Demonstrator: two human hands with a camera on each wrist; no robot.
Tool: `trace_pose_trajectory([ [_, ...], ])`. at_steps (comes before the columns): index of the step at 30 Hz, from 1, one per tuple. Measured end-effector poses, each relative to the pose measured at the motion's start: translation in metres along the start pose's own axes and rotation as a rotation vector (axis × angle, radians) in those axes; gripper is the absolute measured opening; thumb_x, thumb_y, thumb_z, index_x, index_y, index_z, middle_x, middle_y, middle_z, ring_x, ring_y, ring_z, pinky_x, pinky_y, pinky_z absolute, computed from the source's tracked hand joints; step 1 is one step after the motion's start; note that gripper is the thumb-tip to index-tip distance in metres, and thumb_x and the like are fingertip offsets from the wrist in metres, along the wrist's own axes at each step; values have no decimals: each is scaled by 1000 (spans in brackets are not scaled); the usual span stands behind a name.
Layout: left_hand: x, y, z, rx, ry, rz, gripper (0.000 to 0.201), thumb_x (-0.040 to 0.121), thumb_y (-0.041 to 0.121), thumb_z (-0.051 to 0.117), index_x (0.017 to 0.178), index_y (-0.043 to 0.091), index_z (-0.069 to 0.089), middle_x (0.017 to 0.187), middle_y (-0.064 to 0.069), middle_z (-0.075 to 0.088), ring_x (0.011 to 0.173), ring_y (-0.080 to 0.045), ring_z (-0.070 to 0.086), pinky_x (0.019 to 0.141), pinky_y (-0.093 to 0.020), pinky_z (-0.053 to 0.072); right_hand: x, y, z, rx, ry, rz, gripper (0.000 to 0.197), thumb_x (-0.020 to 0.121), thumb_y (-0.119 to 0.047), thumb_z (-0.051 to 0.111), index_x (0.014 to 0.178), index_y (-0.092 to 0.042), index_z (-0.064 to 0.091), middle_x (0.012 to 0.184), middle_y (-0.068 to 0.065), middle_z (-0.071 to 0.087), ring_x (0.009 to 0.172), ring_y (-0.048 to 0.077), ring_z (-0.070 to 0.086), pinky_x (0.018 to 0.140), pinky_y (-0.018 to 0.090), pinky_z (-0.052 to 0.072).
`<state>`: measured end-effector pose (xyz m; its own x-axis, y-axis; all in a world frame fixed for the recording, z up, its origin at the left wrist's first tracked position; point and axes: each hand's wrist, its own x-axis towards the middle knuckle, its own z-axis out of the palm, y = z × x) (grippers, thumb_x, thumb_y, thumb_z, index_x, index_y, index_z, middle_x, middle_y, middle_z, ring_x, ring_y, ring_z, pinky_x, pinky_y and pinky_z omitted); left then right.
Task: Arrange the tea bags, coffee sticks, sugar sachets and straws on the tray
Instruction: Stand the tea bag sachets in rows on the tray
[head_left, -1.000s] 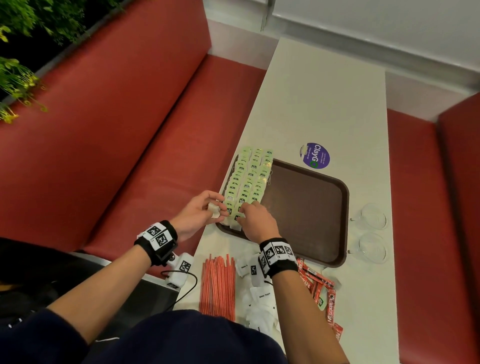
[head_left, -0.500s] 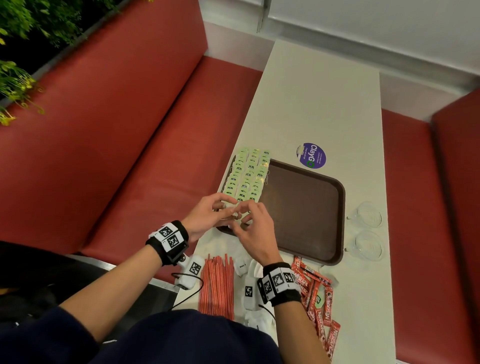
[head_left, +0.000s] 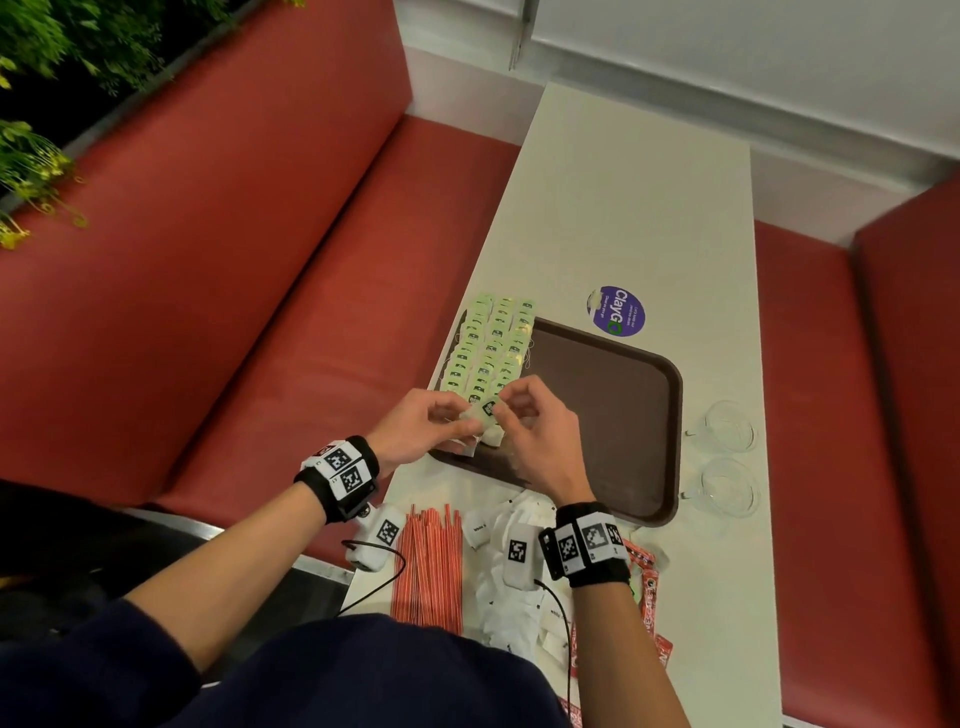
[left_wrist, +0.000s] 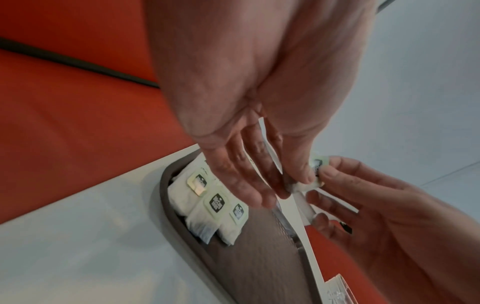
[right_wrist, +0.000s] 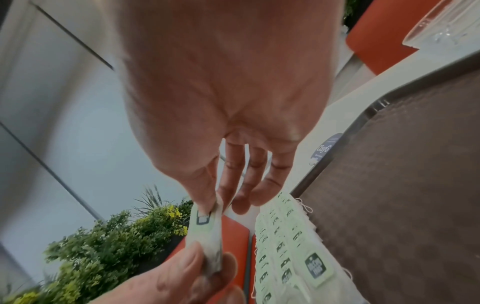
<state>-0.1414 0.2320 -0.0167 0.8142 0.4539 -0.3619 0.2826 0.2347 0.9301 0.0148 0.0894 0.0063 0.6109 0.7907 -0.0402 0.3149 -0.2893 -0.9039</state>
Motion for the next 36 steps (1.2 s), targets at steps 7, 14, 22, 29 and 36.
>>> trace_pose_trajectory([
  [7,15,-10,2,177,63,44,31,86,31,92,112,21,80,108,-3,81,103,-24,78,96,-45,63,-4,6,6,114,59,85,15,99,-27,80,111,-29,73,100,-11,78,97,6,73,88,20,58],
  [14,16,-26,-3,628,243,282,17,95,17,81,109,24,76,103,14,75,98,-1,68,83,-22,55,-1,40,9,-136,69,117,12,101,-19,76,110,-24,70,95,-13,76,87,2,71,79,16,54],
  [22,25,-56,-3,998,153,349,28,94,22,82,119,19,72,120,4,64,112,-17,52,94,-36,51,5,68,29,-287,-195,195,16,101,-17,77,115,-20,70,91,-4,71,80,8,64,79,26,50],
  [29,32,-64,-9,1070,115,362,30,94,22,81,122,18,73,123,4,62,114,-18,52,83,-42,60,2,81,41,-312,-6,133,19,99,-18,78,113,-28,68,99,-6,60,84,15,61,85,34,54],
  [36,27,-61,-16,1034,131,375,35,94,27,81,127,19,73,123,4,62,114,-17,51,87,-32,54,-12,83,42,-234,129,142,30,96,-13,81,107,-26,57,109,-8,55,91,10,65,86,31,60],
])
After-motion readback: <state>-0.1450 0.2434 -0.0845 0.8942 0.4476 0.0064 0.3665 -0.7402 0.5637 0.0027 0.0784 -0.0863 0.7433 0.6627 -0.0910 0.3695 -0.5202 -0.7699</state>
